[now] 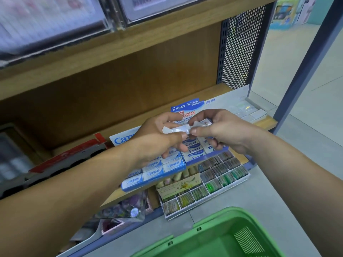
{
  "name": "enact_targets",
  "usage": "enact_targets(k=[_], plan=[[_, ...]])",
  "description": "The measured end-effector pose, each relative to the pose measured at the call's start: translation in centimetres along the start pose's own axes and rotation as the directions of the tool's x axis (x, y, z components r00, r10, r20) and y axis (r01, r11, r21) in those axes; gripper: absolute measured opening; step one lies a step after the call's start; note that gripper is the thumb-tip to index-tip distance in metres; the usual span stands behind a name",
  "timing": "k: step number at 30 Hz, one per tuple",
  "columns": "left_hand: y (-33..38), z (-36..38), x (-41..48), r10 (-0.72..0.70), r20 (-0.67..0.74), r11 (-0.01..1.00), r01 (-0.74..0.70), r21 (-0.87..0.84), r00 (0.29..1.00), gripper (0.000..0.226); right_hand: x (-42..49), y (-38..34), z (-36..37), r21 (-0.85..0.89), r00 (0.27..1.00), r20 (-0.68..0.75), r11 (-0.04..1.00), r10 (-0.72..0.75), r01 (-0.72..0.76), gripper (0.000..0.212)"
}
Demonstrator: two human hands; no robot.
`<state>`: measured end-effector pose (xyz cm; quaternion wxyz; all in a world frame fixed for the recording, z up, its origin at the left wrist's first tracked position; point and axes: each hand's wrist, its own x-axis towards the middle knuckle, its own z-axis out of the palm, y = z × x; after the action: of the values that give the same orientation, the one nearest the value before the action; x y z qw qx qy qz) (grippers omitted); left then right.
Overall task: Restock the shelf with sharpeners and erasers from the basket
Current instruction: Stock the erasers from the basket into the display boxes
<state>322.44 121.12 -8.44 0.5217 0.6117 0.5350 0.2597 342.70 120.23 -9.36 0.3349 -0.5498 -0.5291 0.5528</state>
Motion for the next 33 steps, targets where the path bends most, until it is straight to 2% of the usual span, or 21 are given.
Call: enact_targets(k=[5, 9, 12, 17, 20, 22, 24, 27, 33], plan=[[0.4, -0.1, -1.7, -0.003, 0.011, 0.994, 0.002, 0.106, 1.000, 0.029, -0.1, 0.1, 0.8, 0.059, 0.999, -0.030, 0.998, -0.027, 0.029, 0.026], [0.1, -0.4, -1.7, 0.027, -0.029, 0.965, -0.018, 0.262, 0.999, 0.015, 0.0, 0.2, 0.8, 0.068, 0.998, -0.053, 0.997, -0.035, 0.038, 0.022], [-0.1, -0.4, -1.4, 0.033, -0.083, 0.945, -0.004, 0.328, 0.996, 0.020, 0.3, 0.2, 1.2, 0.061, 0.998, -0.041, 0.997, -0.037, 0.040, 0.020], [-0.5, -1.1, -0.9, 0.021, -0.070, 0.978, -0.006, 0.207, 0.997, 0.017, 1.2, -0.1, 1.8, 0.191, 0.997, -0.068, 0.981, -0.034, 0.046, 0.017], [-0.8, -2.0, -1.0, 0.014, -0.021, 0.993, -0.011, 0.115, 1.000, 0.019, 1.8, 0.0, 2.2, 0.184, 0.994, -0.082, 0.981, 0.070, -0.054, 0.015], [-0.9, -2.4, -1.3, 0.033, -0.031, 0.991, -0.029, 0.127, 0.999, 0.022, 2.0, 0.2, 2.6, 0.180, 0.992, -0.025, 0.977, 0.124, -0.118, 0.011], [-1.0, -2.7, -1.6, 0.050, -0.053, 0.988, -0.042, 0.147, 0.997, 0.021, 2.2, 0.2, 2.9, 0.250, 0.991, 0.020, 0.959, 0.132, -0.133, 0.008], [-1.2, -2.9, -1.7, 0.056, -0.060, 0.990, -0.048, 0.132, 0.997, 0.013, 2.3, -0.3, 2.9, 0.334, 0.993, 0.047, 0.935, 0.105, -0.115, 0.022], [-1.7, -3.2, -1.2, -0.029, -0.084, 0.999, 0.026, -0.042, 0.996, 0.026, 2.6, -0.3, 3.7, 0.366, 0.995, 0.032, 0.925, 0.096, -0.101, 0.029]])
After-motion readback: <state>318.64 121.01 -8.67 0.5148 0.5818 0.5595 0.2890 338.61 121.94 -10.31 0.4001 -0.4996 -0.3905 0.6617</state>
